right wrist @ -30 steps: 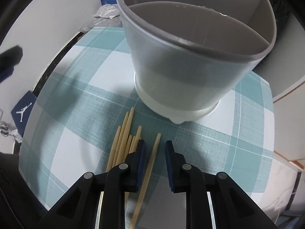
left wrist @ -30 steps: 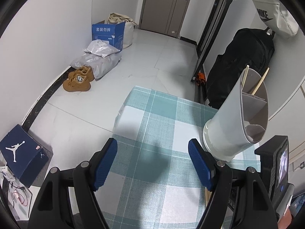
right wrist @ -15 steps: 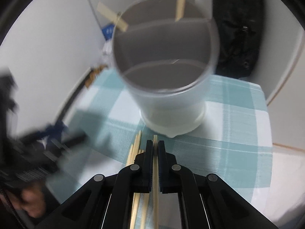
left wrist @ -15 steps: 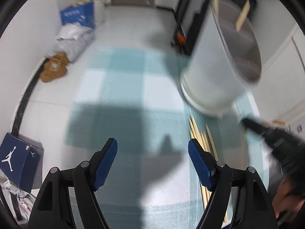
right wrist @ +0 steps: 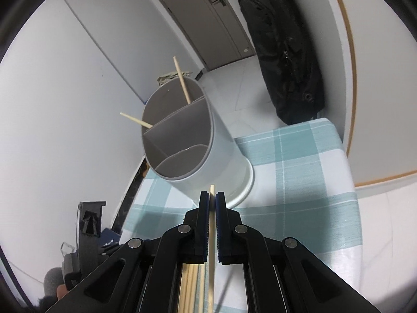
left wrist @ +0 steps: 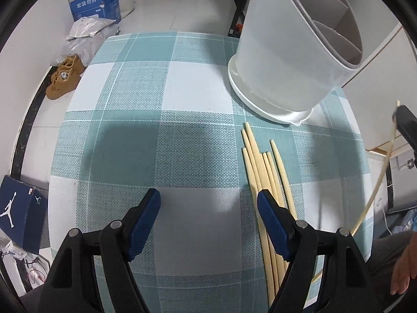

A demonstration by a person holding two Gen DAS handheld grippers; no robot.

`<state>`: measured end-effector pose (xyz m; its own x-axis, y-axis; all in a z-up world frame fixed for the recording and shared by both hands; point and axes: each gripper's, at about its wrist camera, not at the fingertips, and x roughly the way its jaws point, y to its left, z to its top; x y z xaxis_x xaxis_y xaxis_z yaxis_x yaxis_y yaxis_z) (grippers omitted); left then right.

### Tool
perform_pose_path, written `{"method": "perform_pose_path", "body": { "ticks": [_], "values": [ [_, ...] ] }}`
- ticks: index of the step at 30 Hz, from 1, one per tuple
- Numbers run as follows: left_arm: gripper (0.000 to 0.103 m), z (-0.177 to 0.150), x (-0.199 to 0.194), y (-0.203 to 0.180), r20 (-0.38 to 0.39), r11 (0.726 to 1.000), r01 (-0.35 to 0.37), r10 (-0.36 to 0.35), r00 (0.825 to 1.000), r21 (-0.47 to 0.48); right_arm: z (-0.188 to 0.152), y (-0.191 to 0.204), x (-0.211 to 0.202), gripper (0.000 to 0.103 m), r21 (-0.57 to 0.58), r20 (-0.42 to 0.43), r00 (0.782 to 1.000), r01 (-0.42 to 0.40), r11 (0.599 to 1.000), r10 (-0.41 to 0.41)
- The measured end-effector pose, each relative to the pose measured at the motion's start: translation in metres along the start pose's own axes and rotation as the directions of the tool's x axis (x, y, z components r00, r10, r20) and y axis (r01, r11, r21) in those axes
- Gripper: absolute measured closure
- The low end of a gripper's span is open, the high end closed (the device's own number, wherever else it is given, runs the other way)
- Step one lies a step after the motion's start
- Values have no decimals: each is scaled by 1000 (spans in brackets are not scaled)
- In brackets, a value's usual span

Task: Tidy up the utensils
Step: 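Lift the right tool's chopstick while the left tool closes on another chopstick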

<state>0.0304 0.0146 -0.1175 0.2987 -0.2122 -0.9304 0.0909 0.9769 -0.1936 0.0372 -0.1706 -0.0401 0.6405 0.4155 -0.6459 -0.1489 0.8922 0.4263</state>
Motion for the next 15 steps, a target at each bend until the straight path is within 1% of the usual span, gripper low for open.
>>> {"method": "perform_pose_path", "body": {
  "ticks": [5, 8, 12, 13, 15],
  "values": [
    [30, 6, 4, -6, -10, 1000, -2, 2, 1000, -22, -1, -3, -4, 99, -25, 33, 999, 23, 999, -22],
    [30, 6, 5, -13, -15, 1000, -27, 27, 1000, -1, -1, -2, -9, 99, -33, 47, 999, 18, 999, -17],
    [30, 10, 9, -18, -47, 995, -94, 95, 994, 23, -1, -1, -12, 99, -49, 50, 999, 21, 999, -19],
    [29, 9, 10, -16, -61, 994, -107, 108, 992, 22, -1, -1, -13, 99, -50, 52, 998, 22, 998, -19],
    [29, 8, 9, -12, -70, 994, -110, 110, 992, -2, -1, -2, -15, 99, -52, 54, 998, 24, 998, -21]
  ]
}}
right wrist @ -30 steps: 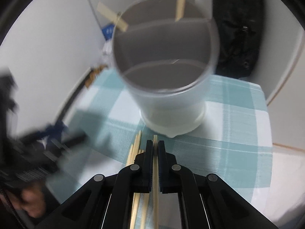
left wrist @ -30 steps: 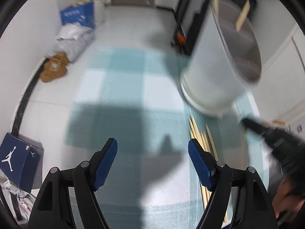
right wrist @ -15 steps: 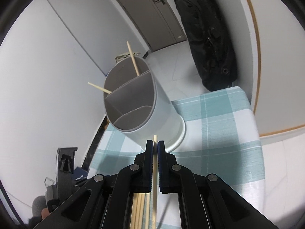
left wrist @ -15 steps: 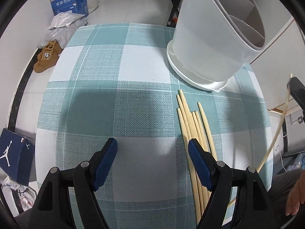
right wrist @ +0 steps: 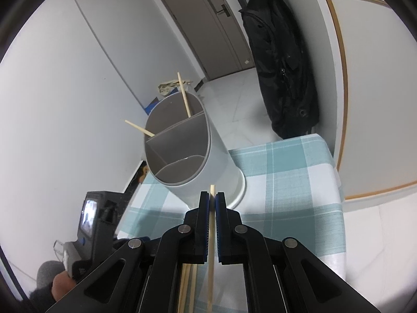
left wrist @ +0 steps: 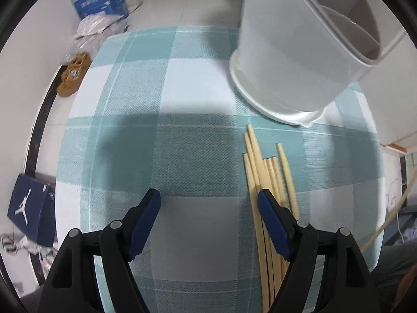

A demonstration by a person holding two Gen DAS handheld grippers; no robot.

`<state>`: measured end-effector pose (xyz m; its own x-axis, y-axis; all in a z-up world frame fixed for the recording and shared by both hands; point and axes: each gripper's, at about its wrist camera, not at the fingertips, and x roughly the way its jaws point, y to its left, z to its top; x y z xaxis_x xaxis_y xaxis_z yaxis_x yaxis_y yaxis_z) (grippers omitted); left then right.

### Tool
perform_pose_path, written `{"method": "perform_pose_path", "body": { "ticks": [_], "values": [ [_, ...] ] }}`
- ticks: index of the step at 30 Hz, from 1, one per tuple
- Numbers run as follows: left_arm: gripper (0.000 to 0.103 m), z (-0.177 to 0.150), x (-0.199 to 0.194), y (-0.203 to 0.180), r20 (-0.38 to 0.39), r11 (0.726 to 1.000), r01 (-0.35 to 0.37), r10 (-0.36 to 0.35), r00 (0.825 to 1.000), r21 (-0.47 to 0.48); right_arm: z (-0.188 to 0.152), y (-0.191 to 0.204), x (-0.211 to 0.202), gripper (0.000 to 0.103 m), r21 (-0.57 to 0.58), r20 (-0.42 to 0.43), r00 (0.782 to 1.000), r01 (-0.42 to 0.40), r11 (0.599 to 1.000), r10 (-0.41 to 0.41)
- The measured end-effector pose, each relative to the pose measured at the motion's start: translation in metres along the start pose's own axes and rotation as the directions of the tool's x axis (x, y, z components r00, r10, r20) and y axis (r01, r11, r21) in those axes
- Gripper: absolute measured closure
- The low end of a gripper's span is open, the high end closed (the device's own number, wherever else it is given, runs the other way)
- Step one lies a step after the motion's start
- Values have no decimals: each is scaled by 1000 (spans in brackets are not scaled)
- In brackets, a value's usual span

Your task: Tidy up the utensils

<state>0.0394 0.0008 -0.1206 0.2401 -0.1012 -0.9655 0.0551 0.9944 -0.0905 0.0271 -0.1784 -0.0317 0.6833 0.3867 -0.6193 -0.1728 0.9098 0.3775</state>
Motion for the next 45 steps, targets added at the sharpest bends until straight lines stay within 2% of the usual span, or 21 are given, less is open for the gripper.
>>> {"method": "perform_pose_path", "body": {
  "ticks": [3, 7, 13, 15, 16, 18, 22, 24, 27, 31, 33, 36, 38, 40, 43, 45],
  "values": [
    [29, -2, -1, 2, -5, 1000, -18, 18, 1000, 1, 0, -3, -3, 99, 4, 3, 1000, 4, 1000, -4],
    [29, -4, 1, -2, 3, 997, -60, 60, 998, 48, 0, -5, -6, 99, 10, 8, 1000, 6, 1000, -6],
    [33, 0, 0, -1, 14, 998, -49, 48, 999, 48, 0, -3, -7, 99, 6, 13, 1000, 3, 1000, -3],
    [50, 1, -2, -7, 19, 996, -40, 38, 999, 74, 0, -2, -6, 99, 0, 8, 1000, 0, 1000, 0],
    [54, 2, -3, -12, 23, 994, -38, 36, 999, 98, -1, -2, -6, 99, -2, 9, 1000, 0, 1000, 0],
    [70, 2, -3, -19, 27, 992, -33, 30, 999, 125, -1, -2, -6, 99, -5, 10, 1000, 3, 1000, -3],
    [83, 7, -2, -18, 29, 993, -10, 7, 1000, 114, -1, -3, -5, 99, 4, 8, 1000, 8, 1000, -8],
    [99, 8, -4, -16, 37, 996, -8, 4, 999, 93, -2, -3, -5, 99, 4, 8, 1000, 14, 1000, -14],
    [102, 11, -4, -9, 41, 998, 60, -61, 997, 30, -2, -2, -6, 99, -3, 16, 1000, 19, 1000, -19],
    [102, 10, -10, -15, 81, 998, 58, -59, 995, 20, -5, -2, -8, 99, -9, 26, 999, 29, 1000, -29],
    [102, 9, -17, -15, 118, 997, 79, -79, 990, 7, -6, -2, -9, 99, -6, 30, 999, 32, 999, -32],
    [102, 7, -41, -15, 222, 992, 124, -122, 967, 5, -7, -1, -13, 99, -1, 40, 999, 31, 1000, -31],
    [102, 4, -61, -14, 313, 989, 146, -142, 939, 11, -9, 2, -17, 99, -7, 50, 998, 32, 999, -32],
    [102, -4, -84, -14, 401, 985, 170, -161, 902, 14, -10, 6, -20, 99, -18, 64, 998, 31, 999, -29],
    [102, -11, -104, -12, 471, 981, 193, -182, 863, 25, -12, 15, -26, 99, -44, 88, 996, 33, 998, -29],
    [102, -16, -113, -12, 502, 981, 190, -180, 846, 32, -14, 20, -29, 99, -63, 104, 994, 36, 997, -29]
  ]
}}
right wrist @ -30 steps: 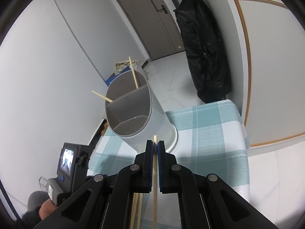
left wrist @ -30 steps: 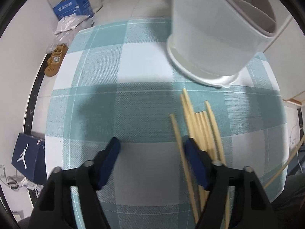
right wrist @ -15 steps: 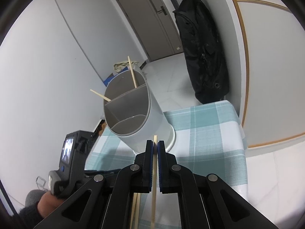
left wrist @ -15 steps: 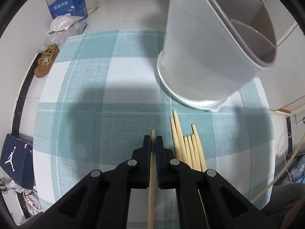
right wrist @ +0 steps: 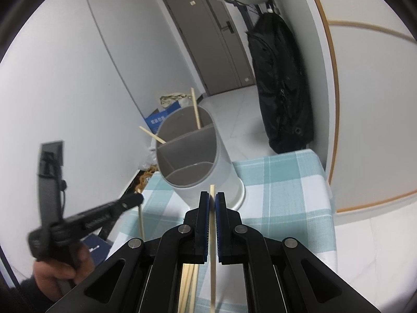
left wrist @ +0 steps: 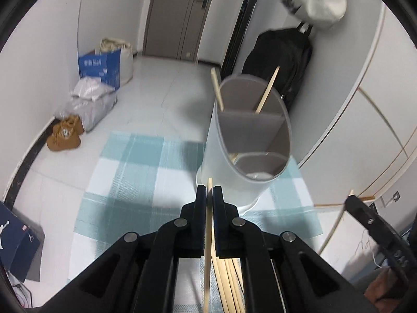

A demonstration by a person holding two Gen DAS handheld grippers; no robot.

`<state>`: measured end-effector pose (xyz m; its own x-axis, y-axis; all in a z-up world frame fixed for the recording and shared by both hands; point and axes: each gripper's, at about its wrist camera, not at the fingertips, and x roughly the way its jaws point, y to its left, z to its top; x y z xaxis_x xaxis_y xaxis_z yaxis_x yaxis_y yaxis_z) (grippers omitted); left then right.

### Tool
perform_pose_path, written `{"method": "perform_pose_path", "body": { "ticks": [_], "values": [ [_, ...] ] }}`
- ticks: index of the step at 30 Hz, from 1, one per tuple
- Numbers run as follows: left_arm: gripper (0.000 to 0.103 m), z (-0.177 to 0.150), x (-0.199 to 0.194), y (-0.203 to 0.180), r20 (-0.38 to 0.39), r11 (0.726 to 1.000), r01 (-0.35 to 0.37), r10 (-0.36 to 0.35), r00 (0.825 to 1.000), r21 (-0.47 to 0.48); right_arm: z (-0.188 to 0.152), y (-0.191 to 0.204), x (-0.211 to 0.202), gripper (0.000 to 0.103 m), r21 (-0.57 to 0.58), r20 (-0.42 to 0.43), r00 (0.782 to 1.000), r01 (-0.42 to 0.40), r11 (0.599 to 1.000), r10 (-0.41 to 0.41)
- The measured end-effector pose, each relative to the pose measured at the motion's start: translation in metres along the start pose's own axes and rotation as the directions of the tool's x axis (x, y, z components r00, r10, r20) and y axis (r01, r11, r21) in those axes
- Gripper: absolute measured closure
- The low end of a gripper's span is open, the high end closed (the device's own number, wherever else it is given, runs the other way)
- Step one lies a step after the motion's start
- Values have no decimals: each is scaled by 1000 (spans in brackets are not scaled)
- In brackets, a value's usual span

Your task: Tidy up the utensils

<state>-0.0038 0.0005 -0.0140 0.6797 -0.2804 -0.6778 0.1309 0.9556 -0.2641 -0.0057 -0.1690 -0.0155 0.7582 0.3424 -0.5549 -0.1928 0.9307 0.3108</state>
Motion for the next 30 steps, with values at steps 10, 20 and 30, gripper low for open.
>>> {"method": "perform_pose_path", "body": {
  "ticks": [10, 20, 30],
  "values": [
    [102, 6, -18, -2, 33, 996, 38, -41, 999, 77, -4, 29, -17, 100, -92, 81, 997, 15, 996, -7],
    [102, 12, -30, -15, 32, 990, 65, -69, 997, 123, 1, 37, -21, 100, -112, 98, 995, 26, 993, -15],
    [102, 28, -40, -24, 41, 987, 79, -86, 995, 137, 12, 35, -25, 100, -80, 99, 995, 7, 997, 1]
  ]
}}
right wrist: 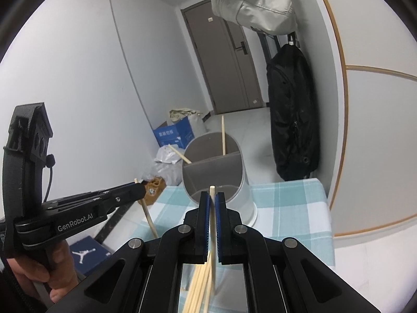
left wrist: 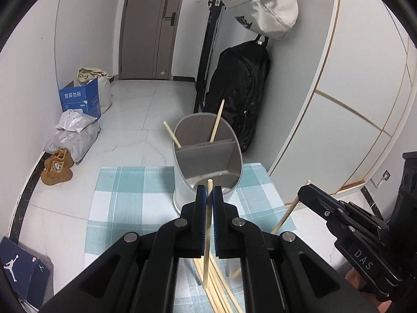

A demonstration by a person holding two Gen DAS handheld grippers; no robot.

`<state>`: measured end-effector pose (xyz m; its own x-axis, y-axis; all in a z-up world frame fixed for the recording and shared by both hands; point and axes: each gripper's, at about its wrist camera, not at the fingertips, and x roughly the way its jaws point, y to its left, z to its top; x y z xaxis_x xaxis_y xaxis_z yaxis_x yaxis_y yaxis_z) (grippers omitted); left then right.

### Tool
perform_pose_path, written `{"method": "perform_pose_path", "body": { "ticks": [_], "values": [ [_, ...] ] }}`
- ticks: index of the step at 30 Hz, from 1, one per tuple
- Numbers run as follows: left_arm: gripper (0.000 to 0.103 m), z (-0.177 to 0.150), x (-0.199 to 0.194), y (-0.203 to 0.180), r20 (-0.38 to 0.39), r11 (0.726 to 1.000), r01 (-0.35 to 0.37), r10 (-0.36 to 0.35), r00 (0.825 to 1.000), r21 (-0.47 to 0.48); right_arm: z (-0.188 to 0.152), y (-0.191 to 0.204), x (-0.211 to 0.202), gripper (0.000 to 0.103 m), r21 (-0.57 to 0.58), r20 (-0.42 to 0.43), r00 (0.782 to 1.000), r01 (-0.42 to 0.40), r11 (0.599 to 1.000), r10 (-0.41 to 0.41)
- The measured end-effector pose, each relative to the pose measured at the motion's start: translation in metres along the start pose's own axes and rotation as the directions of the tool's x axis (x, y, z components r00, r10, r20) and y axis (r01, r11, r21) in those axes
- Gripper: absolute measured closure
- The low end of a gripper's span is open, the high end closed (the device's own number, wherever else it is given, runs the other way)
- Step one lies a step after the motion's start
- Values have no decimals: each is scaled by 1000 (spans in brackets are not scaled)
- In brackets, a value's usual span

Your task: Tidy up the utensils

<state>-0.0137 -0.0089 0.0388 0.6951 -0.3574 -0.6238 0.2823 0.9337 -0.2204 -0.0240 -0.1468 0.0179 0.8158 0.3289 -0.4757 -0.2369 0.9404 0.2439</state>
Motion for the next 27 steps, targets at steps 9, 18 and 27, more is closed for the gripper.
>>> {"method": "perform_pose_path", "body": {
  "ticks": [9, 18, 27],
  "values": [
    [102, 43, -6, -12, 8, 999, 32, -32, 999, 6, 36, -4, 0, 100, 21, -8, 1000, -18, 1000, 18],
    [102, 95, -15, -14, 54, 999, 31, -31, 998, 12, 95, -12, 1, 100, 33, 34, 999, -33, 999, 32],
    [102, 138, -4, -4, 96, 1000, 20, -20, 995, -6, 161, -12, 17, 100, -6, 95, 994, -44, 999, 44]
  ]
}}
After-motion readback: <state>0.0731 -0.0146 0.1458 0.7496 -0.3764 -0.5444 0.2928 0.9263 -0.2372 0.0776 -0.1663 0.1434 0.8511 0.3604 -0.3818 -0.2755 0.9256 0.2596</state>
